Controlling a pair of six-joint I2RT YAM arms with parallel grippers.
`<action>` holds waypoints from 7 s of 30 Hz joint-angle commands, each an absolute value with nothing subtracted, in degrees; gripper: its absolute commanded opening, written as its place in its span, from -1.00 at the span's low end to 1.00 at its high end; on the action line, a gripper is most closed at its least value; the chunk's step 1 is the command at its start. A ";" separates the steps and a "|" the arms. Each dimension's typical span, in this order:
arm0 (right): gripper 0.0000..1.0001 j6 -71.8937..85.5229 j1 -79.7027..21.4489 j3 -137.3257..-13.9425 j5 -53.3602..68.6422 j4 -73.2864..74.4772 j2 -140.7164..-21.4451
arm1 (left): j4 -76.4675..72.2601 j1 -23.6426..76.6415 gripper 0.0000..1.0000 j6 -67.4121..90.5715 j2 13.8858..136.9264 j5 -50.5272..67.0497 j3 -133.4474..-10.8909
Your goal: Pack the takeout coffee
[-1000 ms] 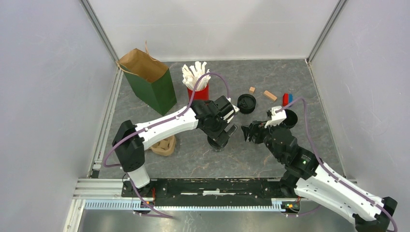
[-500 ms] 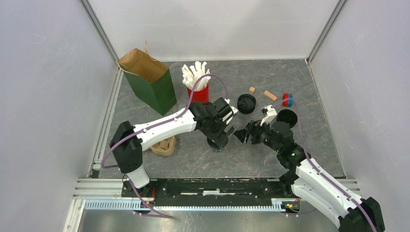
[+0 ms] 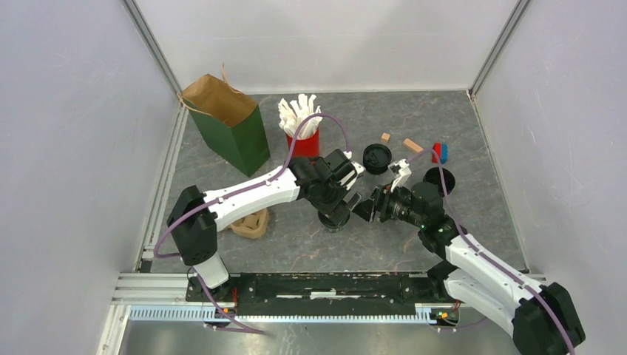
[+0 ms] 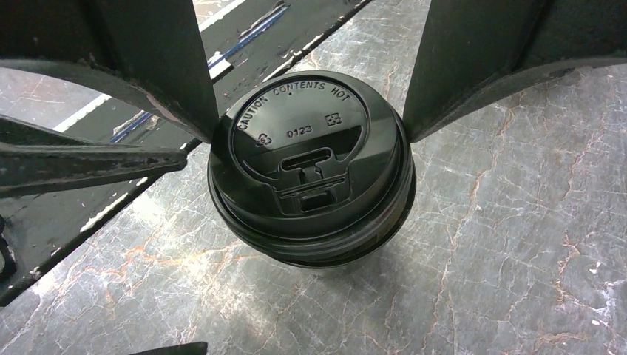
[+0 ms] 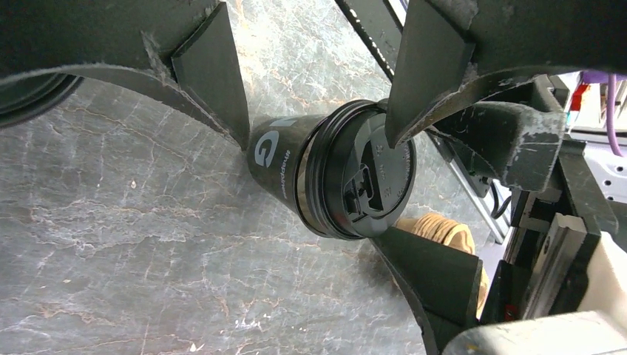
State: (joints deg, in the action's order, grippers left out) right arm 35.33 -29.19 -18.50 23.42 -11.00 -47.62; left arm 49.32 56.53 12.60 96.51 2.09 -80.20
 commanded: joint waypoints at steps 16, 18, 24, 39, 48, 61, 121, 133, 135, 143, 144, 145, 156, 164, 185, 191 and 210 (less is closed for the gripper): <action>0.45 35.84 -29.09 -19.67 31.02 -21.29 -57.29 | 46.85 56.42 0.99 10.63 94.45 2.72 -80.24; 0.47 35.95 -29.09 -19.77 31.35 -21.76 -57.88 | 46.70 56.40 0.99 10.46 94.57 2.89 -80.17; 0.57 36.91 -29.11 -19.78 32.18 -23.74 -59.47 | 46.33 56.43 0.99 10.11 94.64 3.01 -80.16; 0.58 37.08 -30.10 -21.17 31.83 -25.49 -64.12 | 46.23 56.43 0.99 9.49 94.94 1.87 -79.56; 0.56 36.44 -30.69 -21.07 31.23 -25.81 -66.22 | 46.23 56.42 0.99 9.15 95.19 1.00 -79.20; 0.56 35.39 -30.81 -22.05 30.33 -23.88 -65.76 | 46.27 56.43 0.99 9.29 93.26 0.57 -79.06; -0.17 29.51 -36.74 -32.17 17.44 -3.52 -60.39 | 29.21 41.66 0.57 13.10 81.43 18.60 -59.08; -0.15 28.05 -37.37 -32.11 16.66 -2.50 -57.50 | 29.03 41.66 0.54 15.36 80.29 15.53 -58.10; -0.13 27.42 -38.23 -32.46 15.35 -1.73 -56.67 | 30.25 41.66 0.56 17.02 77.79 10.75 -58.05; -0.12 27.28 -39.11 -33.00 14.24 -1.63 -53.84 | 37.88 42.19 0.46 20.62 77.01 1.89 -55.43; -0.13 27.10 -39.11 -33.10 14.16 -1.63 -53.45 | 37.56 42.78 0.44 21.04 77.54 2.00 -54.62; -0.12 26.99 -39.11 -33.13 13.94 -1.63 -53.00 | 37.02 43.35 0.41 21.33 77.97 2.07 -53.81; -0.13 25.45 -39.07 -33.57 12.36 -0.09 -49.28 | 32.64 50.16 0.23 22.85 80.12 1.31 -48.10; -0.13 25.81 -39.07 -33.57 11.66 -0.17 -48.06 | 29.59 52.81 0.04 23.54 83.15 0.25 -45.45; -0.11 25.81 -39.11 -33.05 11.11 -0.44 -46.83 | 31.24 53.44 -0.81 23.37 81.92 -6.63 -45.70; -0.09 25.52 -39.06 -33.21 10.91 -0.20 -46.60 | 33.37 54.27 -0.24 24.59 80.31 -6.70 -46.56; -0.09 25.60 -39.11 -33.40 11.44 -0.41 -46.72 | 30.92 57.84 -0.11 22.85 81.31 -4.98 -44.04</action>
State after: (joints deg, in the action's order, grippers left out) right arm 26.48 -38.89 -31.29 11.53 0.97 -47.42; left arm 32.99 57.36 22.68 80.36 -4.82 -44.62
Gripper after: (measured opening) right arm 0.452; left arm 0.453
